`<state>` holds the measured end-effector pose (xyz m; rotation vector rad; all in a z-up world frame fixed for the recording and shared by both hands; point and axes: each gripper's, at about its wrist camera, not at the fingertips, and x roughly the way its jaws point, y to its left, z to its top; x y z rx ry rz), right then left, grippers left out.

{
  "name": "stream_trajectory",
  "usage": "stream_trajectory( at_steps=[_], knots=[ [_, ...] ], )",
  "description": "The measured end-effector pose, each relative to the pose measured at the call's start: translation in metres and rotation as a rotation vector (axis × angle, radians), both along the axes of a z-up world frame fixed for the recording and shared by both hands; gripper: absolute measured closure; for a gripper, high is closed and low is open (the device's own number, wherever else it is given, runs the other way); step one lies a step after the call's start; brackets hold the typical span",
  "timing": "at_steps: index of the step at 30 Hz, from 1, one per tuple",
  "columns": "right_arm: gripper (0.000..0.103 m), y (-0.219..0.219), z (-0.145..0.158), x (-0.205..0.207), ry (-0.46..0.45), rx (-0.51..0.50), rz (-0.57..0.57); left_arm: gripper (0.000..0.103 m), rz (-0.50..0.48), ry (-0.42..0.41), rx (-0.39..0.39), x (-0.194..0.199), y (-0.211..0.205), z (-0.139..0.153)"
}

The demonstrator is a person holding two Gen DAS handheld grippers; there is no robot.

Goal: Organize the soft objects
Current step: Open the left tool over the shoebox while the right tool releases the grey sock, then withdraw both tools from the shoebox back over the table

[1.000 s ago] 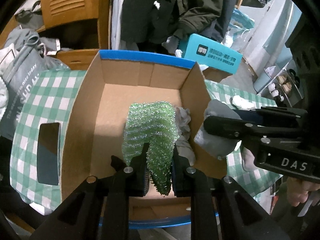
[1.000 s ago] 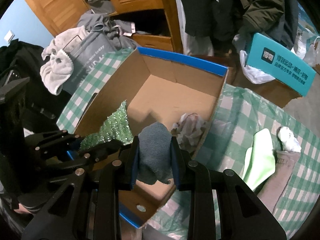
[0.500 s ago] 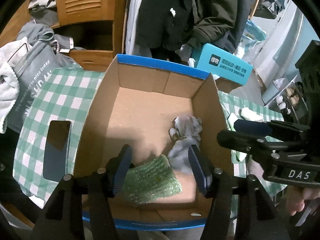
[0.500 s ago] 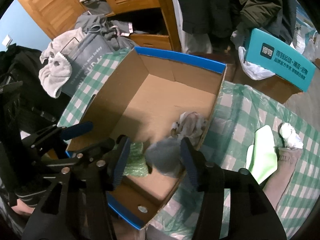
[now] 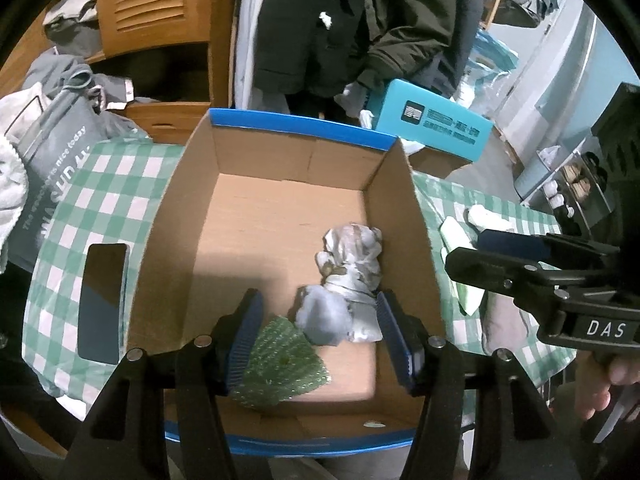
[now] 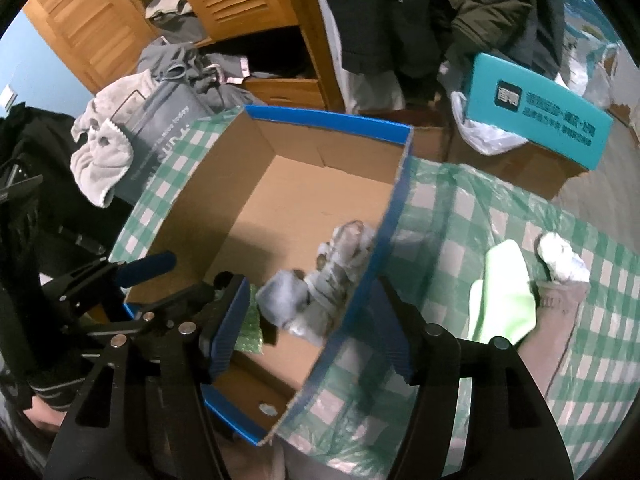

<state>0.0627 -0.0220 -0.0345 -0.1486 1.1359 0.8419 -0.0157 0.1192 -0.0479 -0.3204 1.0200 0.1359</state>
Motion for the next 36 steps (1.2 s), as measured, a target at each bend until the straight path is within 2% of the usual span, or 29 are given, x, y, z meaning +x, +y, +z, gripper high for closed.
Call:
stream_trajectory(
  at_steps=[15,20,30,36],
  knots=[
    [0.038,-0.056,-0.001,0.005,-0.012,-0.004,-0.076,0.042,-0.08,0.011,0.011,0.015,-0.041,0.003],
    [0.03,-0.077,-0.001,0.009,-0.03,-0.007,-0.113,0.032,-0.101,0.012,0.018,0.02,-0.055,0.004],
    [0.029,-0.128,-0.008,0.022,-0.027,-0.009,-0.208,0.031,-0.161,0.019,0.028,0.033,-0.089,0.007],
    [0.024,-0.157,-0.013,0.03,-0.054,-0.036,-0.268,0.031,-0.2,0.04,0.022,0.043,-0.113,0.002]
  ],
)
